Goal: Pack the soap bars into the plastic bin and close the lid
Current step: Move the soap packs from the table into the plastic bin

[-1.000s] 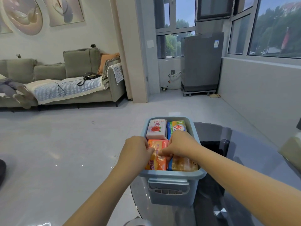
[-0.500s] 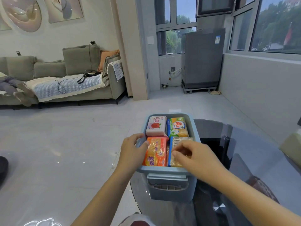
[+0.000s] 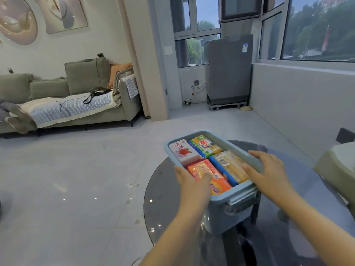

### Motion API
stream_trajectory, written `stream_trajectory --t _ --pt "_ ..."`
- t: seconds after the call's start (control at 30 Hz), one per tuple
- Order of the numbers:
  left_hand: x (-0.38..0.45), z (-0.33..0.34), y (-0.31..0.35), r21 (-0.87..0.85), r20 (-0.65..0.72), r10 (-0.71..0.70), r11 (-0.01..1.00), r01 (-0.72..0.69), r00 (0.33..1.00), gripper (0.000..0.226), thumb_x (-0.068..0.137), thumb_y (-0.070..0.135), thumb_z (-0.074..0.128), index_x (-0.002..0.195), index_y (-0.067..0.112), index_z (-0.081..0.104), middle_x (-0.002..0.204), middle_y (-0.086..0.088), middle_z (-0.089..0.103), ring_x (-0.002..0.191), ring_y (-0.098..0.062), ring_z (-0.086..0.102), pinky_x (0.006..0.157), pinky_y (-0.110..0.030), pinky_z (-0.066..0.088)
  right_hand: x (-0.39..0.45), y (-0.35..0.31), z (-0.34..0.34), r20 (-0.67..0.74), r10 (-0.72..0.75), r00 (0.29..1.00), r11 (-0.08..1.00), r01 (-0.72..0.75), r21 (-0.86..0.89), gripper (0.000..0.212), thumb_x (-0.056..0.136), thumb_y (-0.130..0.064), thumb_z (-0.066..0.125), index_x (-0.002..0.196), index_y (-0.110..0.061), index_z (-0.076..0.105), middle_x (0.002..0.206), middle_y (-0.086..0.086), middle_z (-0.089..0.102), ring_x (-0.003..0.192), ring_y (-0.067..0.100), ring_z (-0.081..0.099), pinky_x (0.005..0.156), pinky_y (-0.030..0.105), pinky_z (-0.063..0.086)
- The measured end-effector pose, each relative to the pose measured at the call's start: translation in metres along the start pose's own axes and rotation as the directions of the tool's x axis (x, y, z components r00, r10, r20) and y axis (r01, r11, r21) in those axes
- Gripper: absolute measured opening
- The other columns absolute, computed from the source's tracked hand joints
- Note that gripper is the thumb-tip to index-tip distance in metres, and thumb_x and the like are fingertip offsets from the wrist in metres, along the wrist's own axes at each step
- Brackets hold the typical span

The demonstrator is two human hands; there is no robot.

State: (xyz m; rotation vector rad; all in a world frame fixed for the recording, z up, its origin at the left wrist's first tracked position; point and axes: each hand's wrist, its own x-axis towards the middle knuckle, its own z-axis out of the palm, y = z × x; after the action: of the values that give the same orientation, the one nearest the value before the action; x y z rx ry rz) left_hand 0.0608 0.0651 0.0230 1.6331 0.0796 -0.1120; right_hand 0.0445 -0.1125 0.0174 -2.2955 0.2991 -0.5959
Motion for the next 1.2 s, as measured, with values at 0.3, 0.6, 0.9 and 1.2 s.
stream_trajectory --t 0.3,0.6,0.9,1.2 --pt "-0.014 0.077 -0.001 -0.047 0.01 0.017 0.999 -0.016 1.0 0.106 0.086 0.023 0.064 0.145 0.027 -0.023 0.16 -0.002 0.0 0.134 -0.016 0.036 0.098 -0.029 0.043 -0.013 0.016 -0.001 -0.006 0.388 0.922 0.838 -0.35 0.419 0.076 0.076 -0.032 0.071 0.134 -0.01 0.028 0.135 0.015 0.045 0.124 0.036 0.042 0.098 0.056 0.041" --pt "0.035 0.034 -0.005 -0.111 -0.194 0.056 0.991 -0.078 0.979 0.084 0.091 0.029 0.056 0.15 0.032 -0.003 0.159 0.0 0.015 0.14 -0.022 0.03 0.109 -0.043 0.033 -0.008 0.026 0.005 0.039 0.335 0.941 0.817 -0.311 0.486 0.076 0.091 -0.022 0.053 0.146 -0.034 0.002 0.125 0.009 0.051 0.078 0.001 0.057 0.042 0.008 0.044" --pt "0.098 -0.01 -0.008 0.103 -0.189 0.206 0.977 -0.189 0.96 0.056 0.092 0.039 0.053 0.141 0.019 0.036 0.143 0.0 0.044 0.112 -0.013 0.05 0.089 -0.027 0.043 0.034 0.055 -0.021 0.12 0.24 0.963 0.779 -0.265 0.569 0.055 0.09 -0.014 0.054 0.139 -0.03 0.035 0.105 0.004 0.064 0.078 0.013 0.067 0.05 0.018 0.05" --pt "0.123 -0.005 -0.018 -0.098 -0.162 0.21 0.969 -0.228 0.964 0.028 0.089 0.037 0.058 0.111 0.022 0.047 0.118 -0.003 0.055 0.1 -0.009 0.053 0.075 -0.02 0.044 0.074 0.08 -0.028 0.221 0.172 0.96 0.722 -0.275 0.634 0.045 0.092 -0.017 0.049 0.132 -0.036 0.042 0.097 -0.005 0.072 0.085 0.015 0.068 0.078 0.031 0.052"
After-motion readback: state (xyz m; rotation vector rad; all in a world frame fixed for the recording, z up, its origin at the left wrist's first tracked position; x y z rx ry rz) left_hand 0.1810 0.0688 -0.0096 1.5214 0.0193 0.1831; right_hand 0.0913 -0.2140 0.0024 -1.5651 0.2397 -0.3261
